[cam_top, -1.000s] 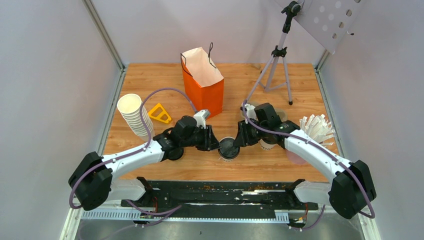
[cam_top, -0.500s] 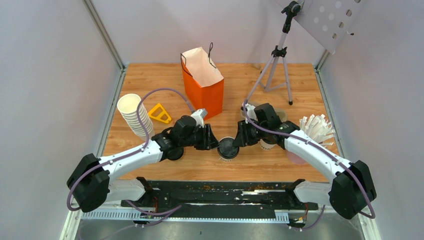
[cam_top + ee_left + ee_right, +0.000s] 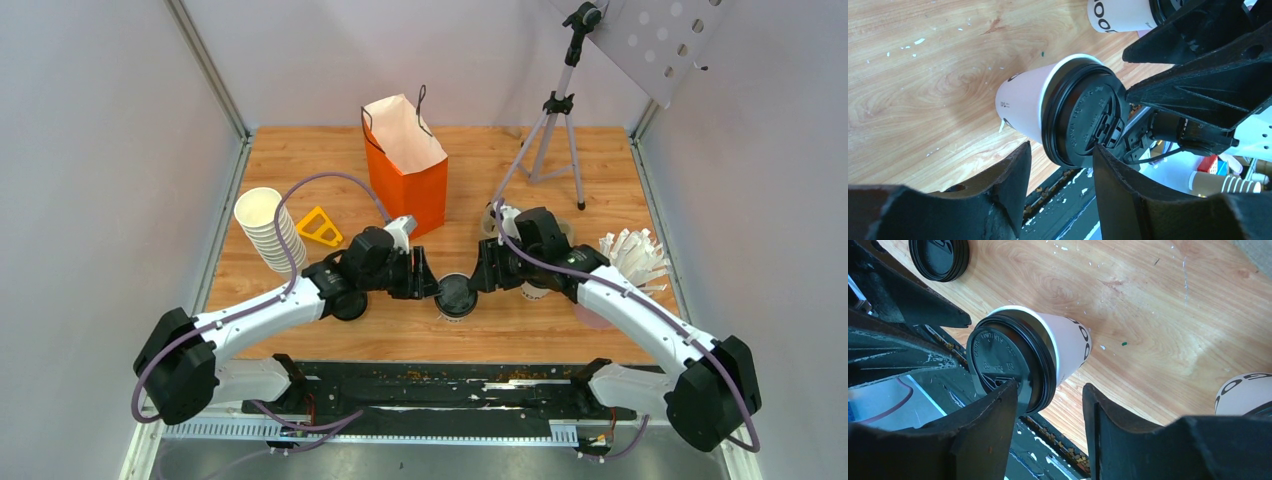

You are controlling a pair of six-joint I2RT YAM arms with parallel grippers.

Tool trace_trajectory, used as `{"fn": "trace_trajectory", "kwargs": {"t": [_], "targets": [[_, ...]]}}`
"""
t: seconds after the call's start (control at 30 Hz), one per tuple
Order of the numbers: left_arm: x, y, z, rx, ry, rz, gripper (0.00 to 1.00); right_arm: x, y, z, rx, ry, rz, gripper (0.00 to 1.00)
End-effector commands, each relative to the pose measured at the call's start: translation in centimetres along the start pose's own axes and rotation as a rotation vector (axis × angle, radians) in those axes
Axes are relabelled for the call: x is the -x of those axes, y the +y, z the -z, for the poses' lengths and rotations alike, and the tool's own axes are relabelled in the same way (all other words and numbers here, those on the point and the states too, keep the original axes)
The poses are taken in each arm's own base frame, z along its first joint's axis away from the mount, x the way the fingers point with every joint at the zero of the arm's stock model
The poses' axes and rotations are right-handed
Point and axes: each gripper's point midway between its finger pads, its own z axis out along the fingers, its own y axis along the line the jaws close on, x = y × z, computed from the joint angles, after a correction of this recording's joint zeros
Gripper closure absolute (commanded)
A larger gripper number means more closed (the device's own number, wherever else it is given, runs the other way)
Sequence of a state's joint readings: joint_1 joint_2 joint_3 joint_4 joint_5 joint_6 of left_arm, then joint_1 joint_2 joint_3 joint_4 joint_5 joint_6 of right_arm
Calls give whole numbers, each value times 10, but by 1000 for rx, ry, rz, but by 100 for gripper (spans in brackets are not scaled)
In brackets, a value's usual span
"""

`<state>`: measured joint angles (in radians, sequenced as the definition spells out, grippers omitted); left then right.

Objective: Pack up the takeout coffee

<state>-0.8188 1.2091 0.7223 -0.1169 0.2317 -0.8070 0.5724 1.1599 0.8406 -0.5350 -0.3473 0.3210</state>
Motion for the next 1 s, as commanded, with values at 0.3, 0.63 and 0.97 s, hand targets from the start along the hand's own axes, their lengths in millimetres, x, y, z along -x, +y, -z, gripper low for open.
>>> {"fn": "trace_trajectory", "kwargs": {"t": [0.3, 0.63, 0.97], "targets": [[14, -1, 5, 60, -12, -66, 54, 36, 25, 8, 97, -46, 175, 52], [4, -4, 5, -8, -17, -19, 47, 25, 31, -4, 201, 49, 312, 43], [9, 8, -10, 55, -24, -21, 56, 27, 26, -24, 206, 74, 301, 55]]}}
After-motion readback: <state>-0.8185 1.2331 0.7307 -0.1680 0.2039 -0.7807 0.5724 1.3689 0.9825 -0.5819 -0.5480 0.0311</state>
